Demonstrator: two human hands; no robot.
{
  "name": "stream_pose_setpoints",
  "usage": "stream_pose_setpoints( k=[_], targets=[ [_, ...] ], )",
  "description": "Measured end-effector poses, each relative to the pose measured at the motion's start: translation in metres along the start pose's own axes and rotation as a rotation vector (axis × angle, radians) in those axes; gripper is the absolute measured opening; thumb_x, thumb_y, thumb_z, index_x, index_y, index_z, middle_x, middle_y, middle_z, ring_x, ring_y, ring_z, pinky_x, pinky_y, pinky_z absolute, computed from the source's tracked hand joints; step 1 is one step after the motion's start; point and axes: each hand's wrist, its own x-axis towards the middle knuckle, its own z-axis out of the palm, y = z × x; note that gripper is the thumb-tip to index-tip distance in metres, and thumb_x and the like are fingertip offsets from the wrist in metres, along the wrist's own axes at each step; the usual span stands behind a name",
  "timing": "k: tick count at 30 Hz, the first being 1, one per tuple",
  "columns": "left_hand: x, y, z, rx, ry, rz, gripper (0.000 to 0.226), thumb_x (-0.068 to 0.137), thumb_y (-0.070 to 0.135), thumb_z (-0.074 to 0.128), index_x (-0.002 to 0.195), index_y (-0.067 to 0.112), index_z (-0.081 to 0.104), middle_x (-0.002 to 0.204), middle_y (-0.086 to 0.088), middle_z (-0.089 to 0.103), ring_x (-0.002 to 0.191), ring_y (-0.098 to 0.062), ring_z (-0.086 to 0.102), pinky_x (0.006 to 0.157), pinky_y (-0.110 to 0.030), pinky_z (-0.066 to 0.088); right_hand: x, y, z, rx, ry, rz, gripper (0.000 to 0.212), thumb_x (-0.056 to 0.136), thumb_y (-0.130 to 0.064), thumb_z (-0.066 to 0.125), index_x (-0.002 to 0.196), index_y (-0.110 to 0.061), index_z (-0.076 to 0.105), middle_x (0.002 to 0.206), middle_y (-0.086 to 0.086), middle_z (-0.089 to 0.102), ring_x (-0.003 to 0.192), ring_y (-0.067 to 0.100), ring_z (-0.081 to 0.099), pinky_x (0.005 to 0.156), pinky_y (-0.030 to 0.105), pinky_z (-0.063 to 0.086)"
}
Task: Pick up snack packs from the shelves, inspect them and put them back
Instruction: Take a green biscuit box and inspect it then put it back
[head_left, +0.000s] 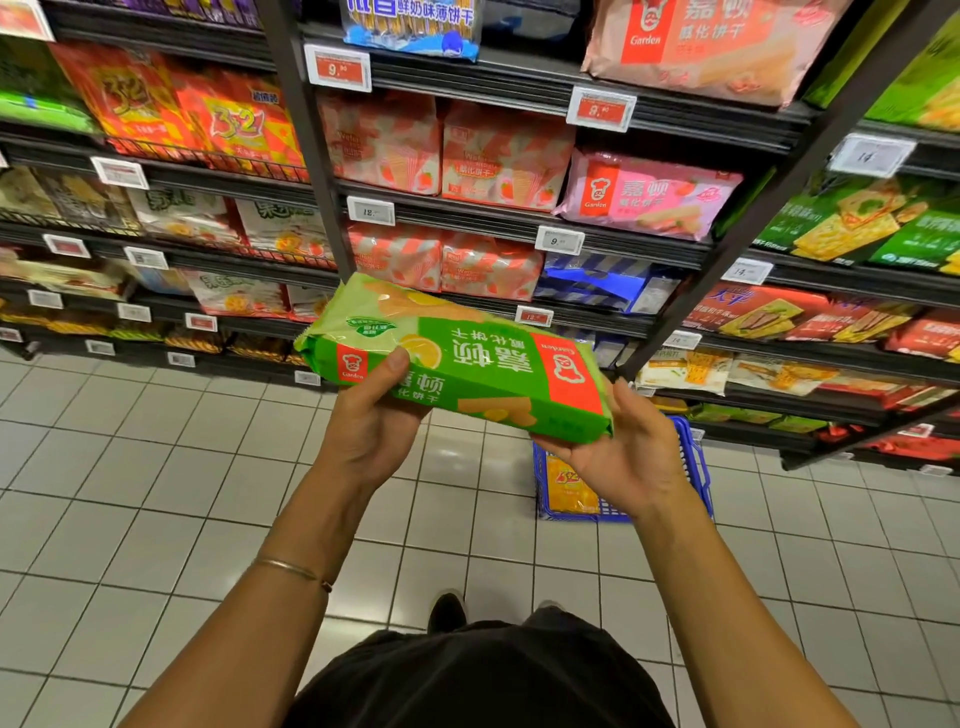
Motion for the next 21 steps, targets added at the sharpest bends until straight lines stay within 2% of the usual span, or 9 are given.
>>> stream_pose_setpoints(
  k=[2, 4, 7, 9, 11, 14, 17, 21],
  targets=[
    [0.001, 0.001, -0.002, 0.013, -0.016, -0.013, 0.117, 0.049, 0.034, 0.105, 0.150, 0.018, 0.048, 0.141, -0.011, 0.064, 0.136, -0.035, 0.056, 0.112, -0.059, 0.044, 0.001, 0.000, 0.000, -0.004, 0.044, 0.004, 0.066, 0.077, -0.026, 0.086, 0.139, -0.021, 0.065, 0.135, 0.016, 0.068, 0.119, 0.035, 0.069, 0.091, 0.053, 0.059],
    [0.001, 0.000, -0.003, 0.011, -0.047, -0.019, 0.116, 0.053, 0.032, 0.104, 0.153, 0.018, 0.046, 0.145, -0.012, 0.061, 0.138, -0.036, 0.054, 0.112, -0.059, 0.044, 0.002, 0.000, 0.000, -0.018, 0.085, -0.008, 0.062, 0.082, -0.014, 0.071, 0.142, -0.026, 0.060, 0.134, 0.014, 0.068, 0.114, 0.032, 0.071, 0.086, 0.049, 0.061],
    [0.001, -0.004, -0.006, 0.018, -0.090, -0.025, 0.083, 0.061, 0.027, 0.100, 0.136, 0.030, 0.065, 0.141, -0.007, 0.065, 0.133, -0.030, 0.060, 0.107, -0.057, 0.049, 0.000, -0.001, 0.000, -0.035, 0.111, -0.019, 0.074, 0.075, -0.006, 0.069, 0.144, -0.027, 0.055, 0.127, 0.011, 0.073, 0.110, 0.030, 0.073, 0.089, 0.048, 0.061],
    [0.000, -0.009, -0.009, 0.052, -0.078, -0.059, 0.071, 0.073, 0.016, 0.091, 0.137, 0.028, 0.062, 0.138, -0.006, 0.067, 0.128, -0.029, 0.063, 0.104, -0.056, 0.053, -0.001, -0.001, -0.003, -0.040, 0.110, -0.025, 0.075, 0.069, -0.003, 0.071, 0.140, -0.024, 0.057, 0.120, 0.010, 0.075, 0.106, 0.029, 0.075, 0.088, 0.046, 0.062],
    [0.000, -0.013, -0.012, 0.108, -0.032, -0.101, 0.058, 0.083, 0.009, 0.071, 0.138, 0.022, 0.056, 0.131, -0.006, 0.071, 0.119, -0.029, 0.067, 0.098, -0.053, 0.057, -0.001, -0.002, -0.003, -0.076, 0.107, -0.022, 0.070, 0.071, 0.003, 0.068, 0.136, -0.022, 0.059, 0.119, 0.011, 0.075, 0.106, 0.030, 0.074, 0.087, 0.045, 0.061],
    [-0.002, -0.018, -0.016, 0.106, 0.005, -0.118, 0.054, 0.085, 0.008, 0.064, 0.137, 0.020, 0.056, 0.126, -0.007, 0.073, 0.113, -0.029, 0.071, 0.092, -0.051, 0.060, -0.002, -0.002, -0.003, -0.122, 0.115, -0.011, 0.072, 0.072, 0.009, 0.063, 0.137, -0.021, 0.058, 0.122, 0.011, 0.073, 0.107, 0.029, 0.073, 0.087, 0.043, 0.059],
    [-0.003, -0.019, -0.018, 0.114, -0.003, -0.107, 0.059, 0.086, 0.005, 0.063, 0.143, 0.017, 0.053, 0.130, -0.009, 0.071, 0.115, -0.031, 0.070, 0.094, -0.052, 0.059, -0.001, -0.002, -0.005, -0.093, 0.125, -0.019, 0.069, 0.075, 0.002, 0.067, 0.139, -0.022, 0.058, 0.125, 0.011, 0.073, 0.108, 0.029, 0.073, 0.087, 0.044, 0.061],
    [-0.003, -0.022, -0.020, 0.123, 0.001, -0.113, 0.071, 0.086, 0.002, 0.063, 0.154, 0.010, 0.042, 0.135, -0.012, 0.066, 0.118, -0.034, 0.068, 0.098, -0.055, 0.057, 0.002, -0.003, -0.005, -0.061, 0.182, -0.006, 0.054, 0.093, -0.025, 0.062, 0.145, -0.018, 0.055, 0.133, 0.013, 0.070, 0.114, 0.029, 0.072, 0.095, 0.049, 0.061]
  ],
)
